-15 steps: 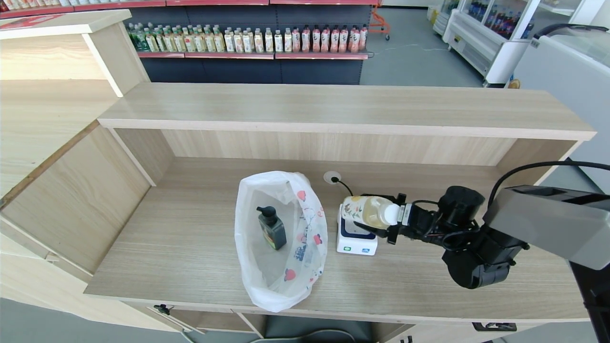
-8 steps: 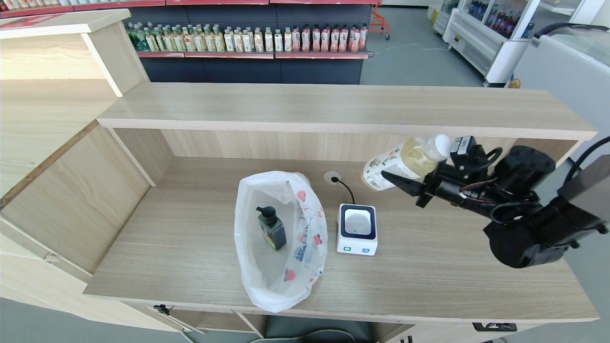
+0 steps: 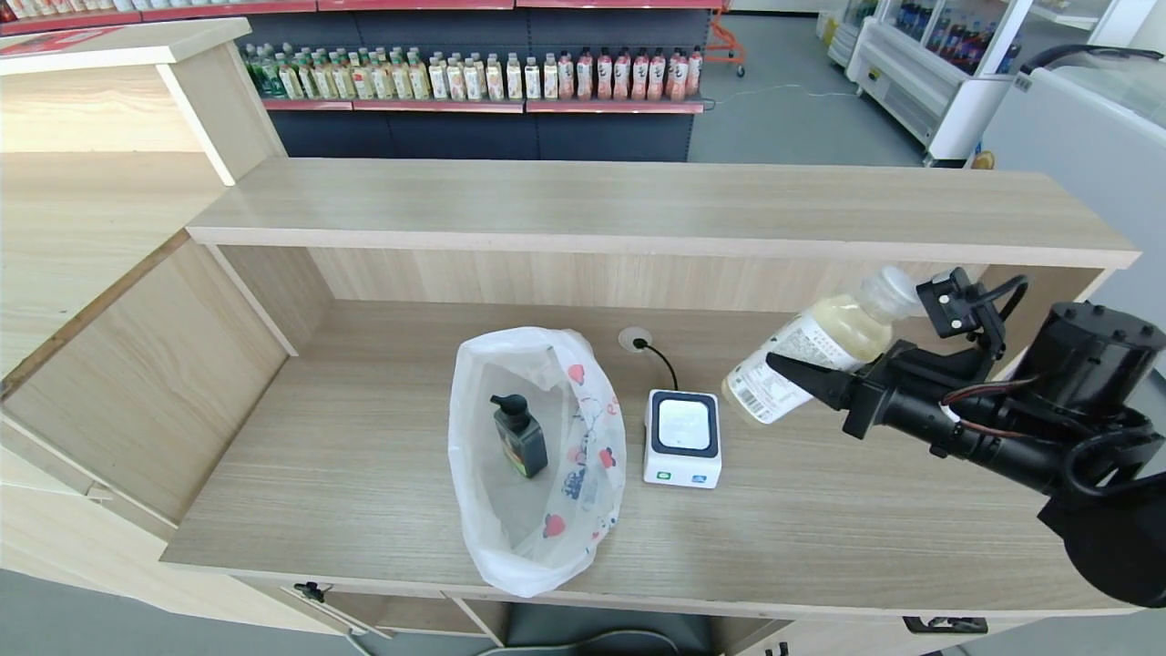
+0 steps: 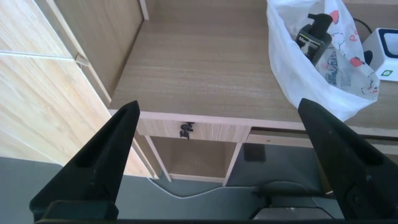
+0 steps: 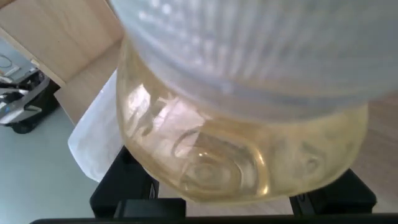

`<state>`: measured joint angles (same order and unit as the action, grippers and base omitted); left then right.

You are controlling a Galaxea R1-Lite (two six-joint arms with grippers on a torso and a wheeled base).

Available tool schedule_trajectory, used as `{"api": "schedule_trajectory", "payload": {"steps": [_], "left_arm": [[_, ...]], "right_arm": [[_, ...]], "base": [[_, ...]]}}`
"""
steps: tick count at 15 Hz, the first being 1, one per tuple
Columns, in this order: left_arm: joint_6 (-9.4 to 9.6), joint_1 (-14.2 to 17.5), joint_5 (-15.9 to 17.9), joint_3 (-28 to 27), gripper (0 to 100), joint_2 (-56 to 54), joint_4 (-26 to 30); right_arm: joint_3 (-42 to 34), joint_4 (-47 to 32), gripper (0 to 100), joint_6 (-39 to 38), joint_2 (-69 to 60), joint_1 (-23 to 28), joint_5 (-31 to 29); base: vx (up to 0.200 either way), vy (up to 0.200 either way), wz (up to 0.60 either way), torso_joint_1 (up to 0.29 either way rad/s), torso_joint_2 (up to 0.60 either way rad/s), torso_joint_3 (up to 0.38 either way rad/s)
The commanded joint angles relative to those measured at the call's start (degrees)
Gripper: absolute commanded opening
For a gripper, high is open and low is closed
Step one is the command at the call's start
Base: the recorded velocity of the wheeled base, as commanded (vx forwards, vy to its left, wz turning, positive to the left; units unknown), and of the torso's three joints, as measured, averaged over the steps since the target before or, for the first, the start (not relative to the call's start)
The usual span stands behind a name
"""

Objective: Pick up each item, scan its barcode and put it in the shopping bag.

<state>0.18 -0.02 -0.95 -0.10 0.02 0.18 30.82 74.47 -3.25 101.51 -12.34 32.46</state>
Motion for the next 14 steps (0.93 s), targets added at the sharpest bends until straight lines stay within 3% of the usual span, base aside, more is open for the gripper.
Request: {"api": "schedule_trajectory", "payload": {"steps": [1, 4, 14], "left_arm": [[-0.01, 0.0, 0.0, 0.0, 100, 0.0, 0.0], [-0.01, 0.0, 0.0, 0.0, 100, 0.0, 0.0], [-0.01, 0.0, 0.0, 0.0, 100, 0.0, 0.0]], "right_arm": [[-0.2, -0.1, 0, -1.1, -1.9, -1.7, -1.2], [-0.1, -0.3, 0, -3.7, -1.7, -4.0, -6.0], [-0.4, -2.7, 0, -3.6, -1.9, -6.7, -6.2]], "base": [[0.000, 0.000, 0.00, 0.000, 0.00, 0.000], [0.000, 0.000, 0.00, 0.000, 0.00, 0.000], [0.000, 0.000, 0.00, 0.000, 0.00, 0.000]]}}
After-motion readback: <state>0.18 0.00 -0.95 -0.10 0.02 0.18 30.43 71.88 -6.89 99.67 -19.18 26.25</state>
